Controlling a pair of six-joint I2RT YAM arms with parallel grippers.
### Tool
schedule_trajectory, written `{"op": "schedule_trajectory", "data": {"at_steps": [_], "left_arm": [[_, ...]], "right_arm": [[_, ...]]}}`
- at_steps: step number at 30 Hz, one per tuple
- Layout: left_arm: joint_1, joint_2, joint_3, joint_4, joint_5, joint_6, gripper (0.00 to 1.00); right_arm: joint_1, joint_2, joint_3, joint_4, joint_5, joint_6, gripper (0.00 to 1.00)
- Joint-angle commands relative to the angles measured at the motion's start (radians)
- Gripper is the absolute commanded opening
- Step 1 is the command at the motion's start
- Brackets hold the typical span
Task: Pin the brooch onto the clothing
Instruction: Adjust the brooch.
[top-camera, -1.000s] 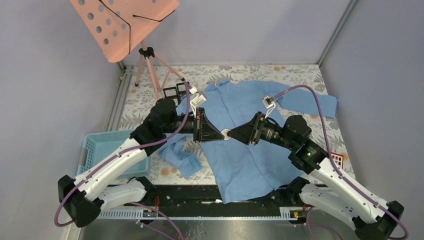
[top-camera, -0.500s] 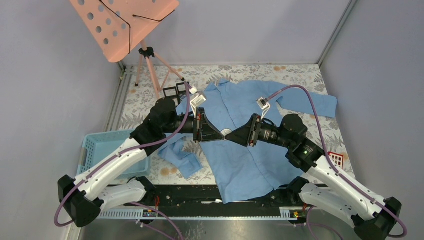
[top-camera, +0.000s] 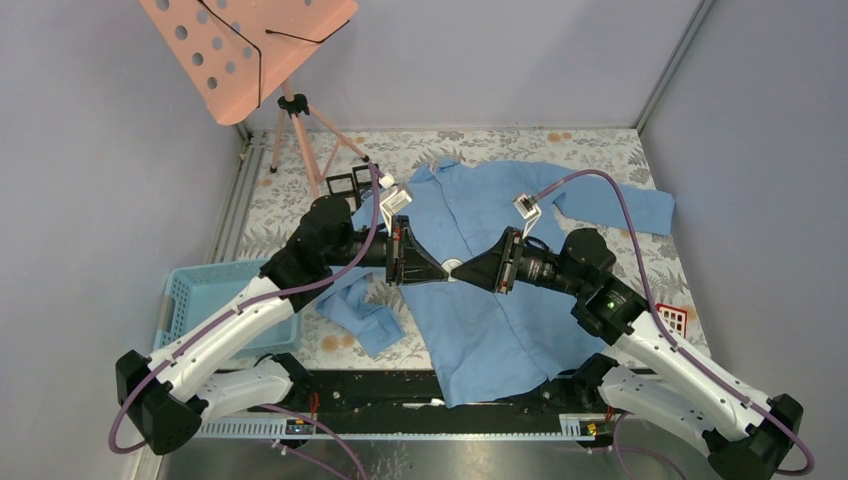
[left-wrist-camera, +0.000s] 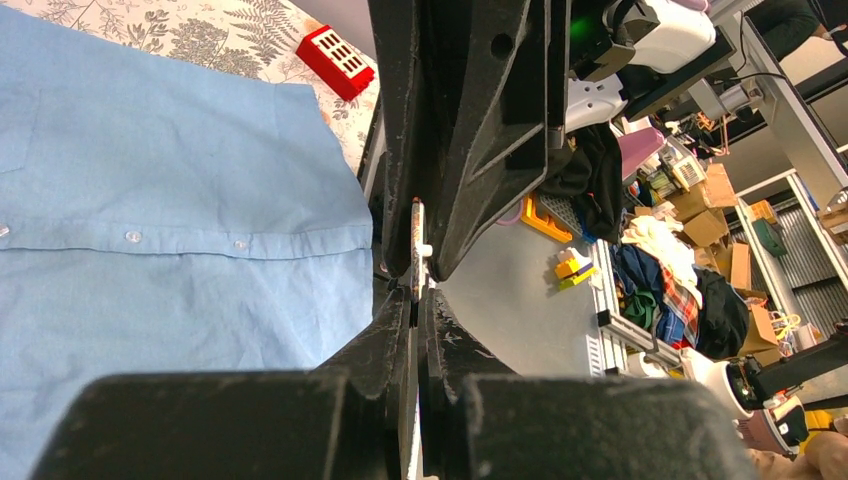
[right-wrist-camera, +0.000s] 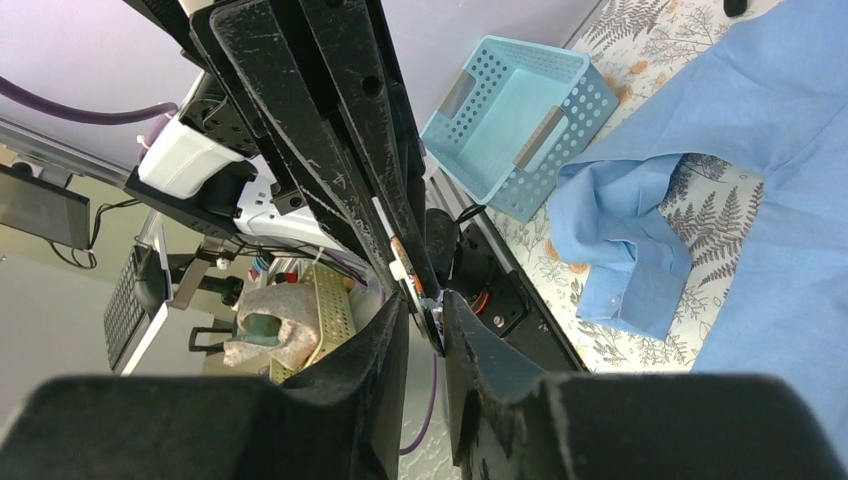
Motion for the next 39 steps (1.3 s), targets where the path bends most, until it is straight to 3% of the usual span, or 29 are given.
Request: {"op": "schedule_trajectory", "data": {"at_steps": [1, 9, 21, 39], "left_arm": [[-0.002, -0.023, 0.003, 0.075, 0.046, 0.004, 0.0], [-0.002, -0.024, 0.002, 0.081, 0.05, 0.002, 0.0], [-0.003, 0.0, 0.006, 0.081, 0.073, -0.004, 0.0], [-0.012, 0.018, 0.02, 0.032, 0.05, 0.022, 0.0]], "right_arm": [[0.009, 0.006, 0.001, 0.049, -0.018, -0.002, 0.23], [0.008, 0.02, 0.003, 0.047, -0.026, -0.002, 0.17], [0.015, 0.073, 0.027, 0.024, -0.063, -0.001, 0.16], [0.026, 0.06, 0.017, 0.043, -0.064, 0.0, 0.26]]}}
